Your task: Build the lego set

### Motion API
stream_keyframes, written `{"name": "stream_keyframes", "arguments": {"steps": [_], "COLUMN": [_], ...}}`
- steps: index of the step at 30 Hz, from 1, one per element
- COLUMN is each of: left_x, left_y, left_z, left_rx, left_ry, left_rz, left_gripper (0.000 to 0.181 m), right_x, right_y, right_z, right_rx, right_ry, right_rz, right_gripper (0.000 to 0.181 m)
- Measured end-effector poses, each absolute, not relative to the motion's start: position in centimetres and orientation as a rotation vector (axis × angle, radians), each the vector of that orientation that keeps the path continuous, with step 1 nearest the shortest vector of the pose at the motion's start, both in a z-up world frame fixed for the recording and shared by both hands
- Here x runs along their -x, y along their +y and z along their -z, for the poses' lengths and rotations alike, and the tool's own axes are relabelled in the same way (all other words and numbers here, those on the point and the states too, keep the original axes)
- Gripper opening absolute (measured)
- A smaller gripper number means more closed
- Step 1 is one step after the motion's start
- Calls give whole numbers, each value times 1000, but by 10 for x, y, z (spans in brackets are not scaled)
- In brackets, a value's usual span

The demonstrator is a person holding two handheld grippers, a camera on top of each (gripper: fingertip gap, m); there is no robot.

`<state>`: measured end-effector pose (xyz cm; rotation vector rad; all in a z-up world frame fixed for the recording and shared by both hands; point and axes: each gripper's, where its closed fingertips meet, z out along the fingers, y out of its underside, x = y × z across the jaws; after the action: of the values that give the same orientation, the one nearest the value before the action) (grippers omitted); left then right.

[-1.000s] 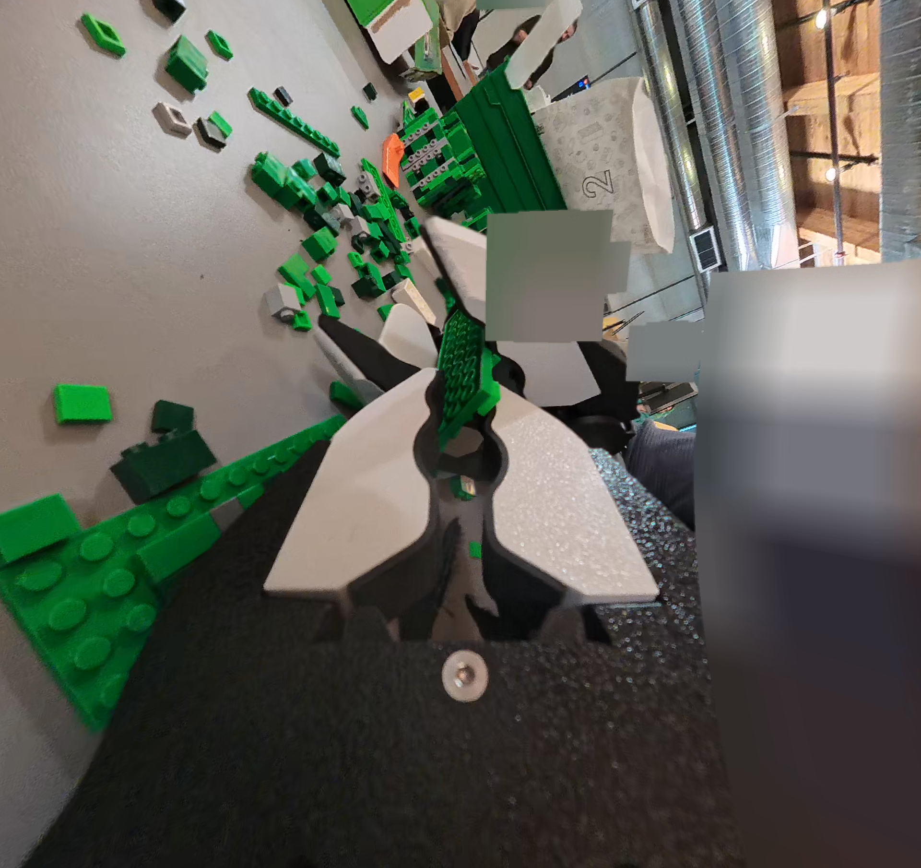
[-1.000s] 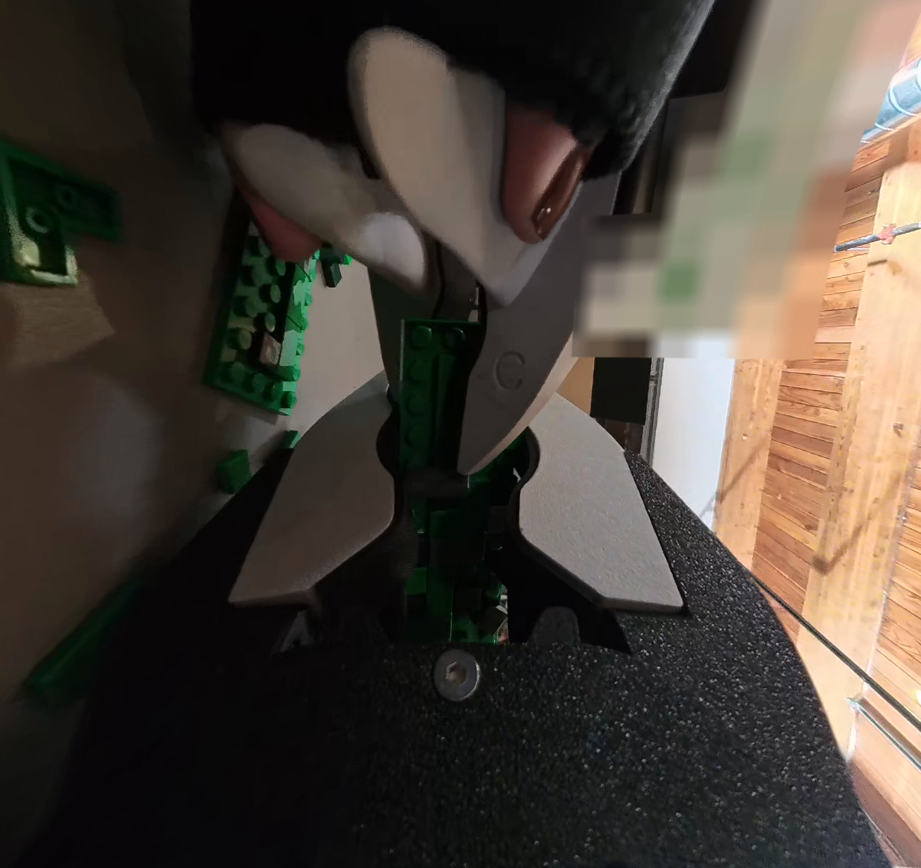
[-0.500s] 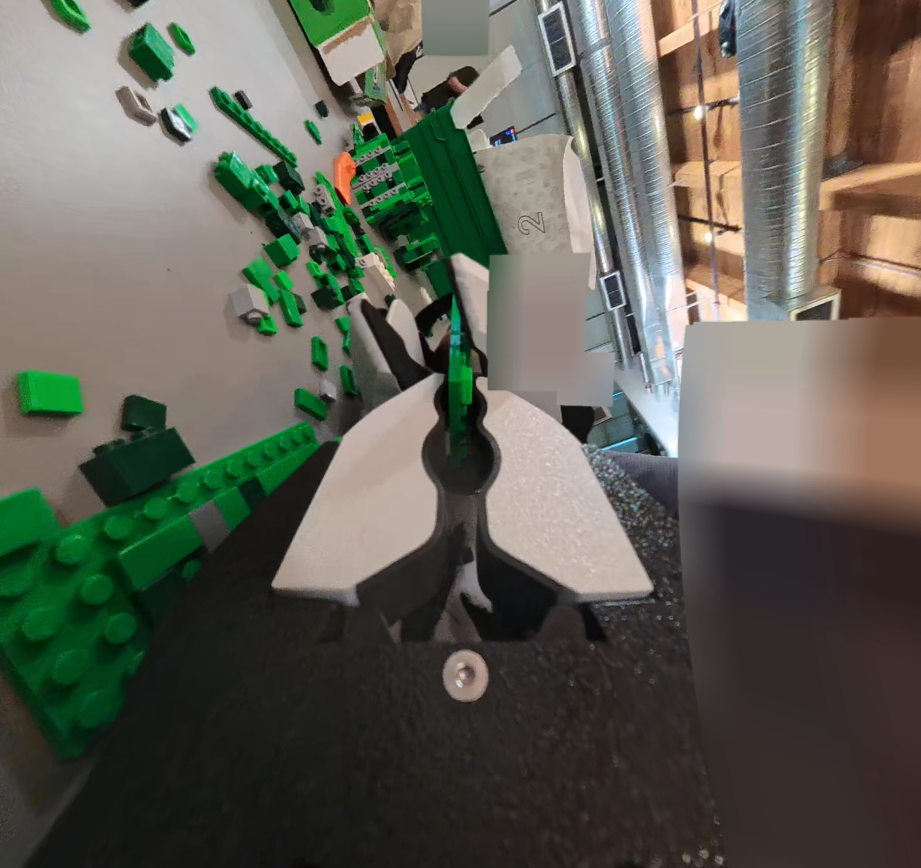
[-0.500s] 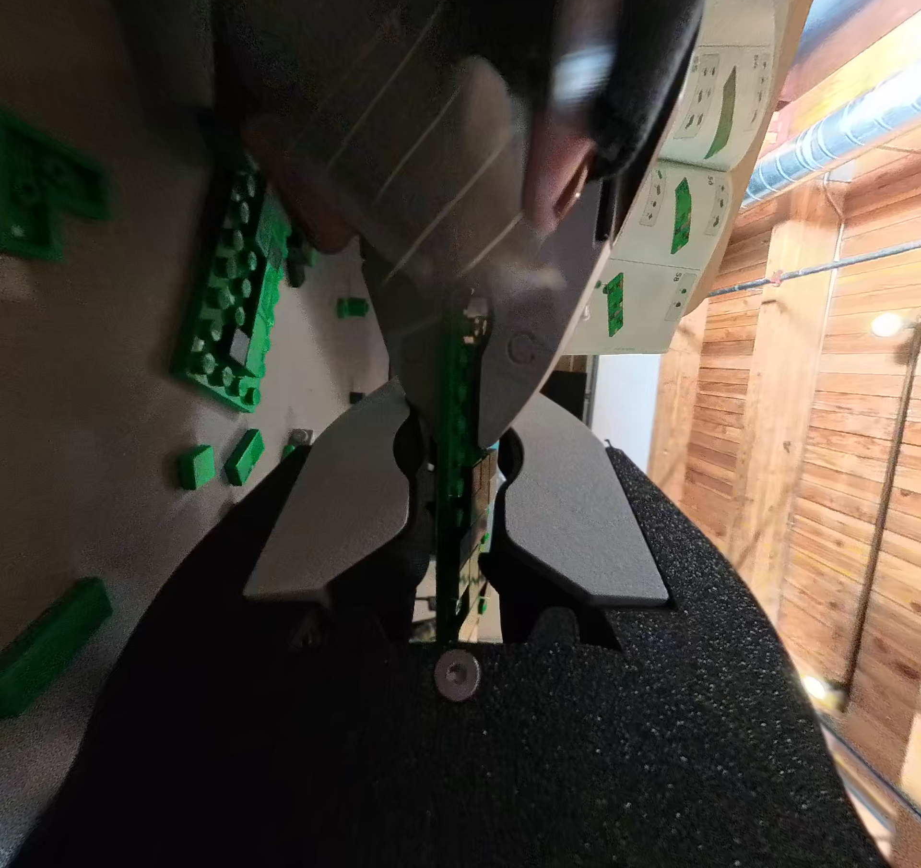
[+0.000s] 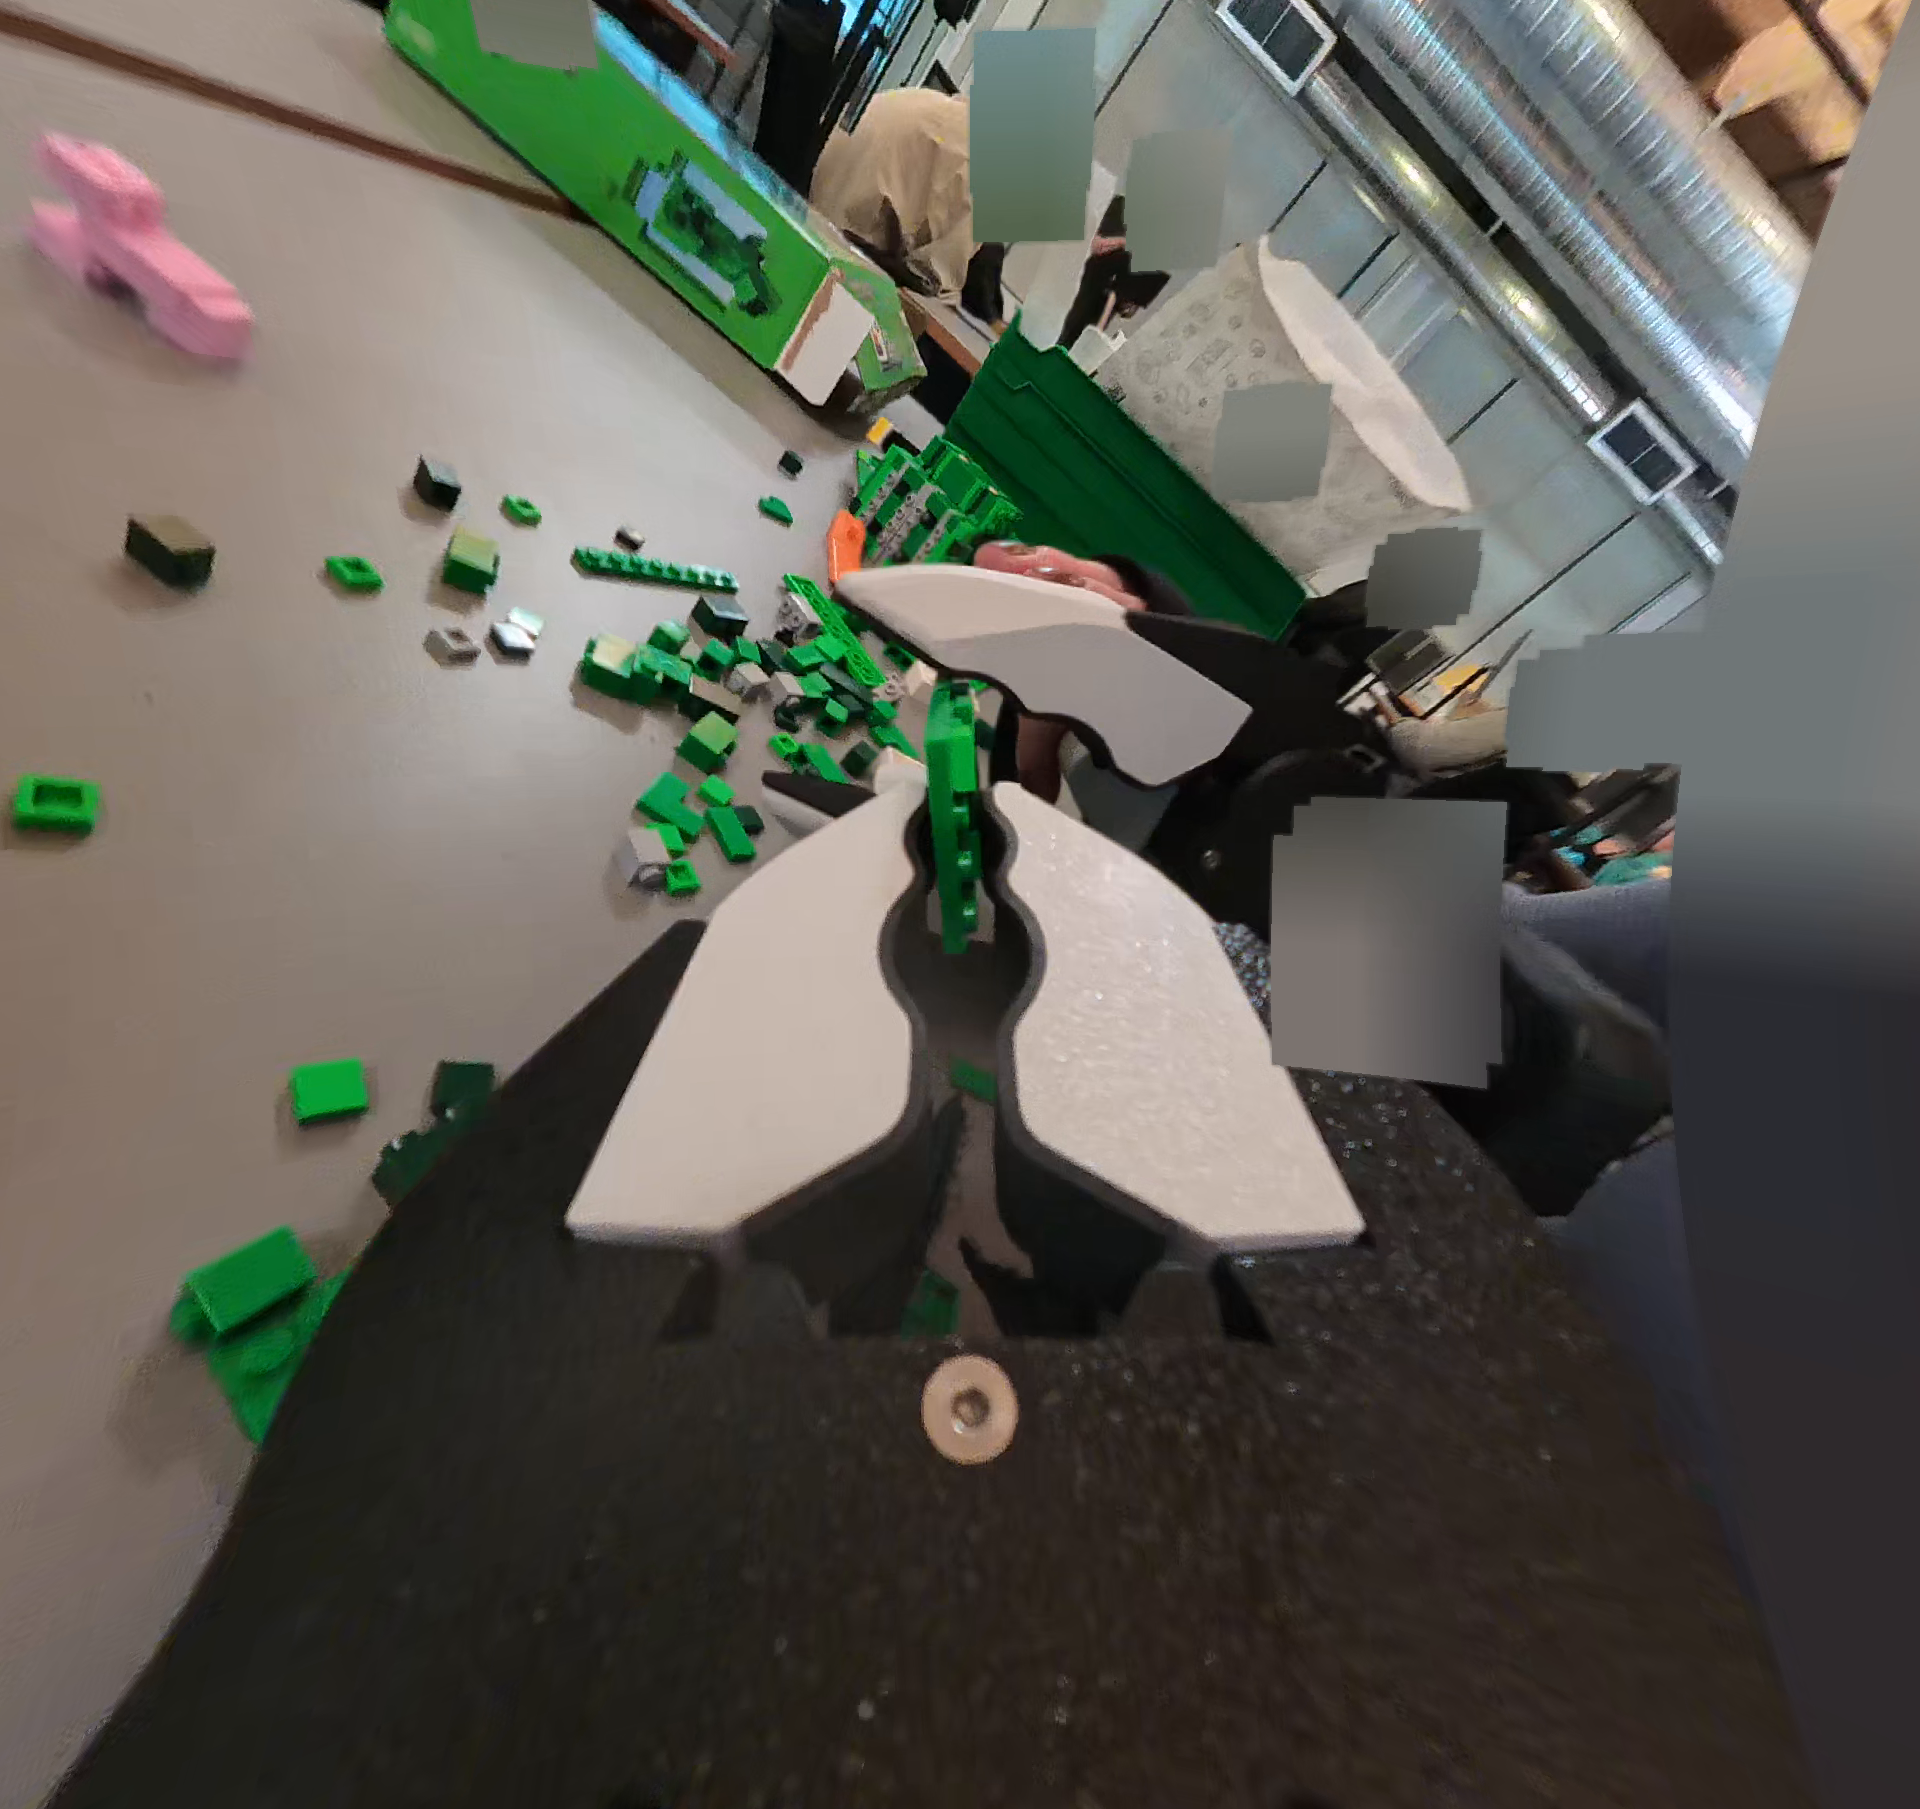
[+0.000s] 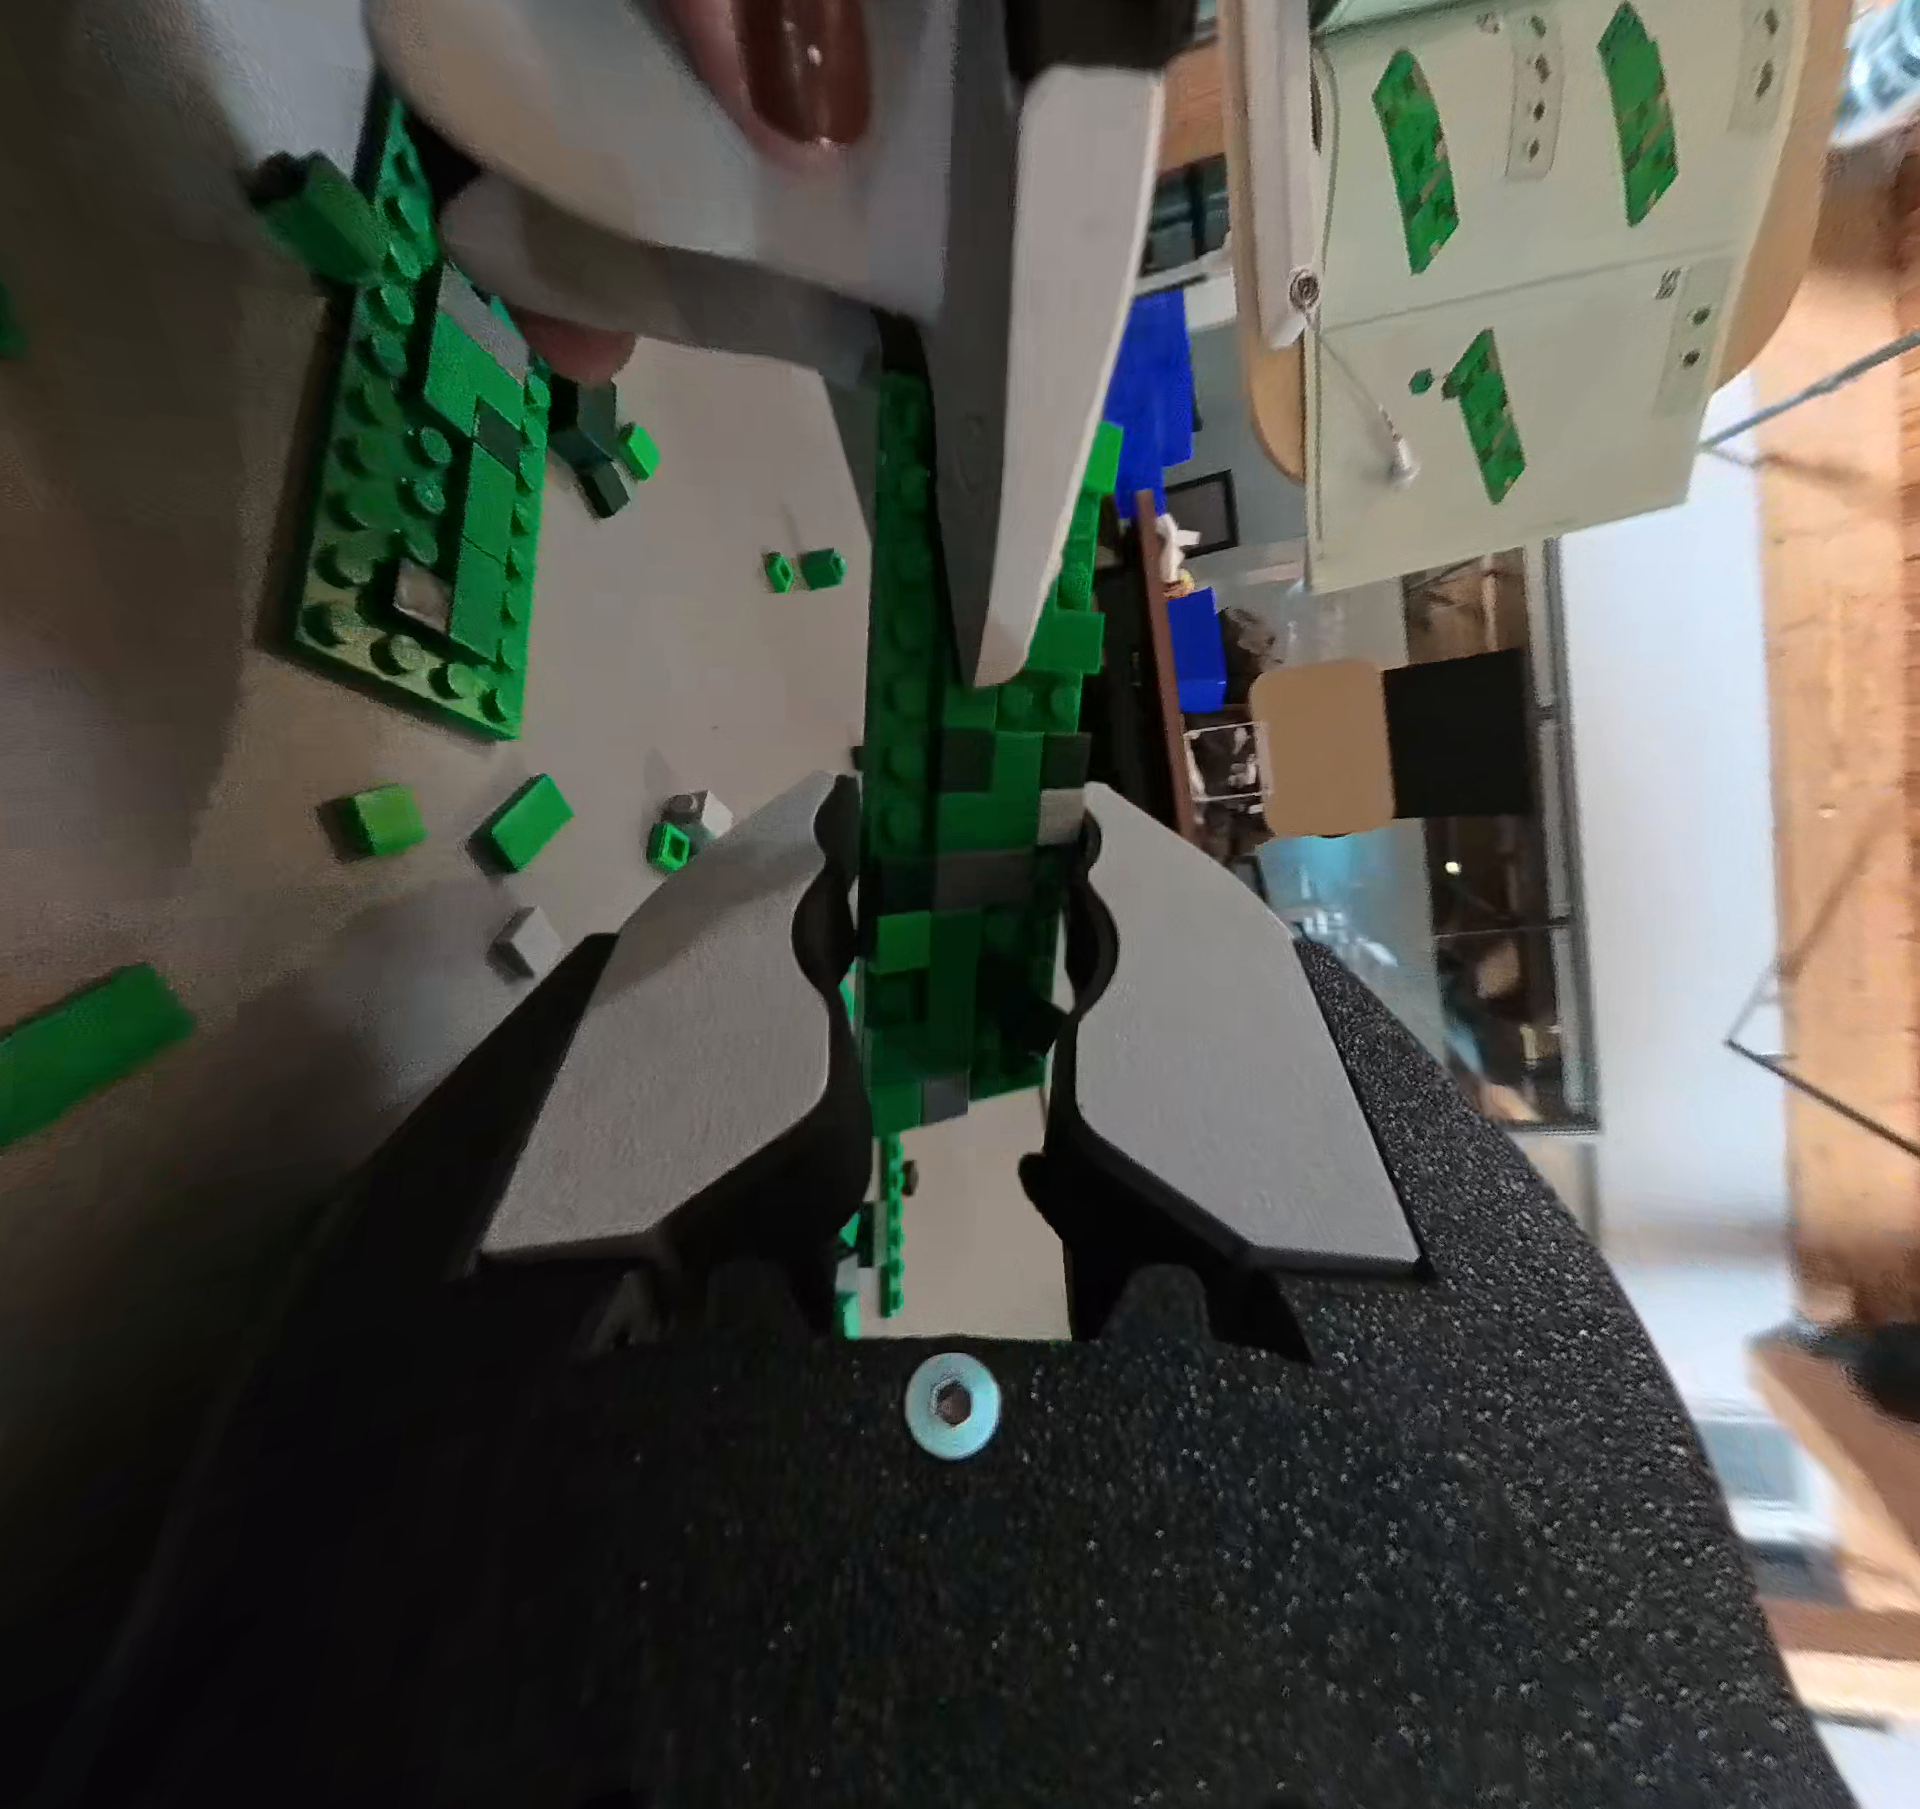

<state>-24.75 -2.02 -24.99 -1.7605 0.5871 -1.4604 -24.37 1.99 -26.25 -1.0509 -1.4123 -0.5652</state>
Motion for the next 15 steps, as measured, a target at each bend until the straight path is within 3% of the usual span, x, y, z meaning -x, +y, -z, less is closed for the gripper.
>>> {"name": "stream_keyframes", "arguments": {"steps": [11,15], "left_x": [260,261], "left_y": [-13,-15], "left_z": [229,225], "left_rx": [1572,1538], "left_ry": [556,578], "left_rz": [1381,1413], "left_gripper": [6,9], "right_x": [224,227], "right_y": [21,10], "right_z": [260,266], "right_rx": [1258,1413], "right_ry": [-1277,-1292], "right_rz": [268,-56], "right_gripper": [35,35]}}
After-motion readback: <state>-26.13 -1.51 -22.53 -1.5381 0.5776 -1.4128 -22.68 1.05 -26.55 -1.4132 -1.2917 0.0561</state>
